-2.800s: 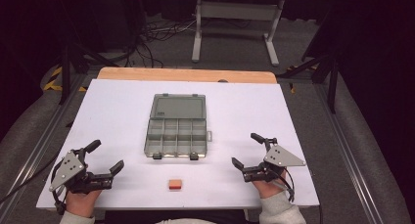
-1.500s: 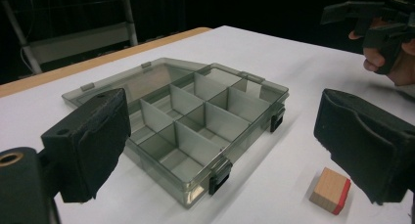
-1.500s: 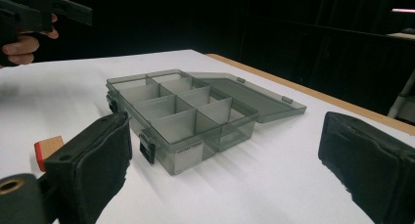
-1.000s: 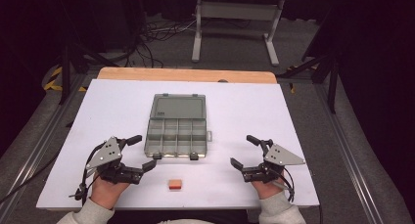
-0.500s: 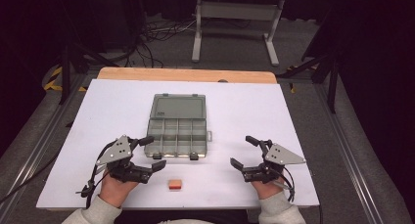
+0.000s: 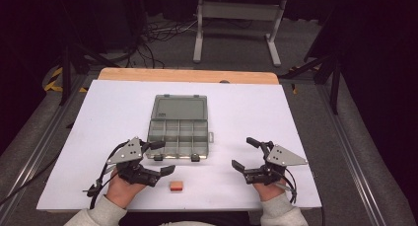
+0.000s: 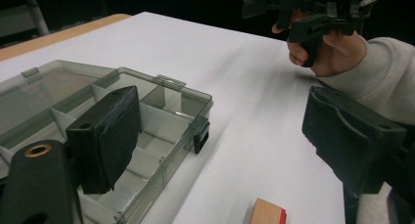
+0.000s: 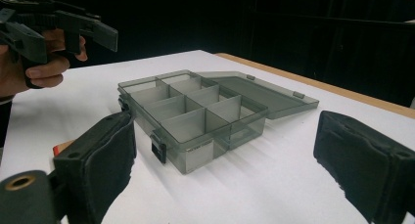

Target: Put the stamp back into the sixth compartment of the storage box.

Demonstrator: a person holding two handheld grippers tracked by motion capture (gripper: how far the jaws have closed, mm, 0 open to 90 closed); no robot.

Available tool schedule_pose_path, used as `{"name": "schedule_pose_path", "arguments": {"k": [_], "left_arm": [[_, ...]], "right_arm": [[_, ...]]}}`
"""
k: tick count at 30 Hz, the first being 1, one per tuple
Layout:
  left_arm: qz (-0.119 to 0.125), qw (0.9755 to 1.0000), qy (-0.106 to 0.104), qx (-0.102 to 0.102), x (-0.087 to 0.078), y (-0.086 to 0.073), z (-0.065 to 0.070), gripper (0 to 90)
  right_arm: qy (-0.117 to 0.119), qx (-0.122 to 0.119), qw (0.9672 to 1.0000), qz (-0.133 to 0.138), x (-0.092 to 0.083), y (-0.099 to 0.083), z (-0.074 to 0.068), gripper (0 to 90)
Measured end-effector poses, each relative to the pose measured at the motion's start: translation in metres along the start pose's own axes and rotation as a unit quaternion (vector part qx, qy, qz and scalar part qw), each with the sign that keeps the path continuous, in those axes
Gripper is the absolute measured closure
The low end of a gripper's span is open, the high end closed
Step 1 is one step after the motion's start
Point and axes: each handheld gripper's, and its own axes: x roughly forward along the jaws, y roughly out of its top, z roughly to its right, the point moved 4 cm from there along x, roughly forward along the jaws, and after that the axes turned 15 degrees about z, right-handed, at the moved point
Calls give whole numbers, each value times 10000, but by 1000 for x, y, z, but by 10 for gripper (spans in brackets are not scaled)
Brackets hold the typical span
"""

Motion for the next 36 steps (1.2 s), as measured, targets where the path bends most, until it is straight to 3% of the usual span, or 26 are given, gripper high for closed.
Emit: {"name": "schedule_pose_path", "arguments": {"k": [7, 10, 21, 29, 36], "left_arm": [[-377, 9981, -366, -319, 1, 0, 1, 212], [-508, 9972, -444, -331, 2, -1, 2, 207], [-1131, 9915, -633, -109, 9, -3, 6, 200], [-1578, 9848, -703, 173, 16, -5, 13, 193], [-1750, 9816, -759, 130, 18, -7, 14, 193]], "right_arm": [[36, 12, 10000, -27, 1, -1, 0, 98], [38, 8, 10000, -39, 1, -1, 0, 98], [43, 16, 10000, -47, 1, -2, 0, 98], [59, 22, 10000, -60, 2, -2, 0, 98], [77, 27, 9999, -69, 2, -3, 0, 97]]}}
